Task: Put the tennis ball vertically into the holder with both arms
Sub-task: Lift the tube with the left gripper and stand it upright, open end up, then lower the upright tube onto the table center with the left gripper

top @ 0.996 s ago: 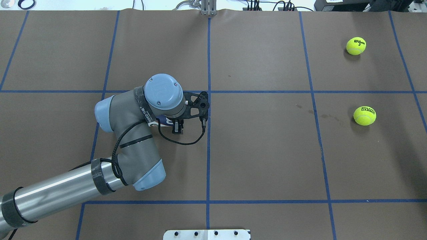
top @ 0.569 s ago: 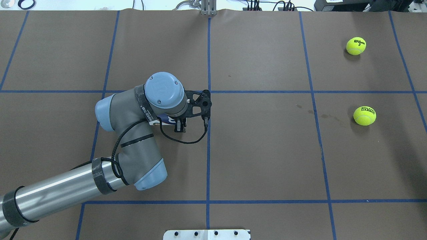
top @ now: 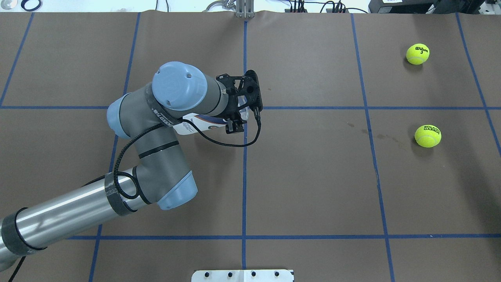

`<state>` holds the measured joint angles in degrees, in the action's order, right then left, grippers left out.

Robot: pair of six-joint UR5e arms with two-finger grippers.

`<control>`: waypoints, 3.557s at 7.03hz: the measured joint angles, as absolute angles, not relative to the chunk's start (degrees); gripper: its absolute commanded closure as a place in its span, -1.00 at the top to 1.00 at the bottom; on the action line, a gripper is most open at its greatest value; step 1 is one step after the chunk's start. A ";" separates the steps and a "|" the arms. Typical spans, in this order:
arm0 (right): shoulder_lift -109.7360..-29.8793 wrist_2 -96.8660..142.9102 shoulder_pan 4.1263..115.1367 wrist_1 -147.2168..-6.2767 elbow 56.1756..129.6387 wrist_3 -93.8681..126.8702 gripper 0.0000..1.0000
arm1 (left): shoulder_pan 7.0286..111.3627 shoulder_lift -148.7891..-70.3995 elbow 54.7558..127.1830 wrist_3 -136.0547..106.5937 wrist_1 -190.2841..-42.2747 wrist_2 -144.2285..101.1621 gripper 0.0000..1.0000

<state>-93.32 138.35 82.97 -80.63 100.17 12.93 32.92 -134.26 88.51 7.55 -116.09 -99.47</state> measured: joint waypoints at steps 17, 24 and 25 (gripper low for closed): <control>-90.82 141.87 82.97 -73.75 100.21 12.81 0.99 | 28.35 -127.46 70.32 -21.26 -202.96 -89.22 0.40; -91.06 142.06 81.73 -73.57 100.23 13.25 0.99 | 24.71 -126.41 69.56 -18.21 -204.51 -89.03 0.41; -91.08 141.88 80.29 -73.57 100.28 14.49 0.99 | 24.70 -126.39 69.57 -18.27 -204.54 -89.03 0.42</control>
<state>-91.08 141.88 80.29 -73.57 100.28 14.49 24.70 -126.39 69.57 -18.27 -204.54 -89.03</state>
